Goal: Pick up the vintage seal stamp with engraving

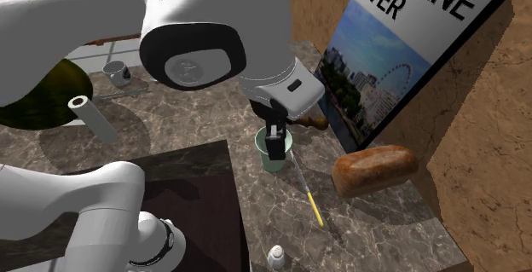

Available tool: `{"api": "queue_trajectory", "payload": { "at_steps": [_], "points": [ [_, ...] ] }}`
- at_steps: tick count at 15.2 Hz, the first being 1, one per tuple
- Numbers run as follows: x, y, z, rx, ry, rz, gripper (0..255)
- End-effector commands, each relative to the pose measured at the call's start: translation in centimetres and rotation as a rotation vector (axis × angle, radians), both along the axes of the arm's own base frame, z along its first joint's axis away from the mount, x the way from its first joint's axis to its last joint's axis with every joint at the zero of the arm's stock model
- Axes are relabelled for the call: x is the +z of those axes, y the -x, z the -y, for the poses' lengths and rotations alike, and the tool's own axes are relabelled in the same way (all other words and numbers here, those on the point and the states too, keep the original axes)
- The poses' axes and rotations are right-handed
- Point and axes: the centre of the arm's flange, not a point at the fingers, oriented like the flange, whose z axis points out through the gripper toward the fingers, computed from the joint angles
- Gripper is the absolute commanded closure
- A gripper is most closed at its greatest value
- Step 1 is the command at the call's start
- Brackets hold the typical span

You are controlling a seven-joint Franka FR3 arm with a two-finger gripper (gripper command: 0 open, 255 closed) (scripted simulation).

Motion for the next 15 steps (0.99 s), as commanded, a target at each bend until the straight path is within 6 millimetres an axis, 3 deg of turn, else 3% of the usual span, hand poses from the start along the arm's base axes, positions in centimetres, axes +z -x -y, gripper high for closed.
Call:
{"api": "queue_trajectory", "payload": {
  "at_steps": [1,15],
  "points": [
    [-1.4,-1.2,-2.3,-0.002,0.008,-0.01,0],
    [-12.6,-9.2,-16.2,-0.009,0.07,-0.086,0]
  ]
}}
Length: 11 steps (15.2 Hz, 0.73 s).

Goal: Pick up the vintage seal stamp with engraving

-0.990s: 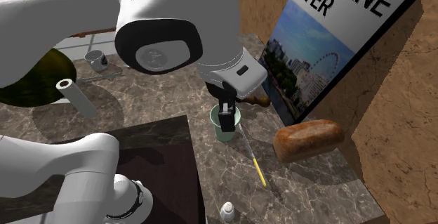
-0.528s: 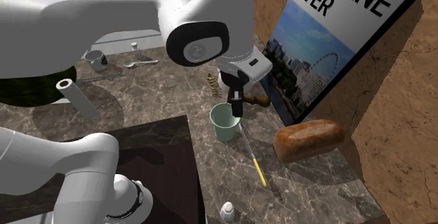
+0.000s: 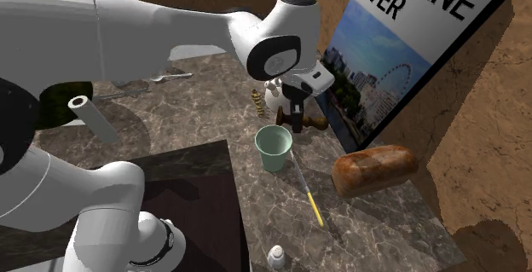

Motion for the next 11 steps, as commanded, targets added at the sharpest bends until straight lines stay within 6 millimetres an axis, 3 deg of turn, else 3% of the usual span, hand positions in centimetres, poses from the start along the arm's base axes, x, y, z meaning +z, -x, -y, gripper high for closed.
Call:
{"api": "queue_trajectory", "payload": {
  "at_steps": [1,11],
  "points": [
    [-1.8,-1.2,-1.9,-0.002,0.008,-0.01,0],
    [-10.7,-6.4,-11.3,-0.008,0.052,-0.064,0]
  ]
}}
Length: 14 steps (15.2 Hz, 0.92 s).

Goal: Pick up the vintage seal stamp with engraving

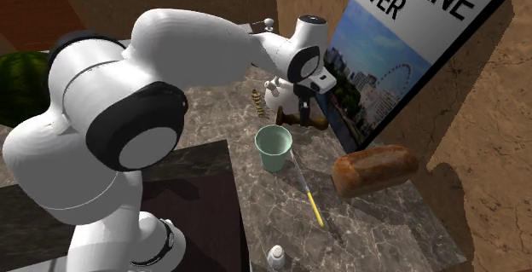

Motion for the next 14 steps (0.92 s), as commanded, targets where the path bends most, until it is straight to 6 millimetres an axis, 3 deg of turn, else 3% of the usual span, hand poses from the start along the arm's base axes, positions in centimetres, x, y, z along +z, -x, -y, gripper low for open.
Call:
{"api": "queue_trajectory", "payload": {
  "at_steps": [1,7,14],
  "points": [
    [-1.9,-1.1,-2.1,-0.002,0.01,-0.01,0],
    [-7.6,-4.0,-7.5,-0.005,0.036,-0.042,0],
    [-10.9,-4.0,-7.6,-0.005,0.037,-0.043,0]
  ]
}}
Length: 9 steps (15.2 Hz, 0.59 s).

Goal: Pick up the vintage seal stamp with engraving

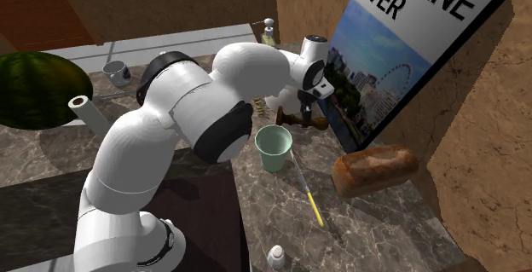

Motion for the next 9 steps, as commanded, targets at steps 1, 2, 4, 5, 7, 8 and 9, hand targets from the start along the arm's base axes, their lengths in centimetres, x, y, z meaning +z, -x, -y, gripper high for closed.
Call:
{"api": "queue_trajectory", "payload": {
  "at_steps": [1,2,4,5,7,8,9],
  "points": [
    [-1.4,0.01,0.03,0.0,0.0,0.0,0],
    [-1.4,0.01,0.03,0.0,0.0,0.0,0],
    [-1.37,-0.03,0.06,0.0,0.0,0.0,255],
    [-1.38,-0.03,0.07,0.0,0.0,0.0,255],
    [-1.39,-0.01,0.06,0.0,0.0,0.0,255],
    [-1.38,-0.02,0.06,0.0,0.0,0.0,255],
    [-1.38,-0.01,0.05,0.0,0.0,0.0,255]
  ]
}}
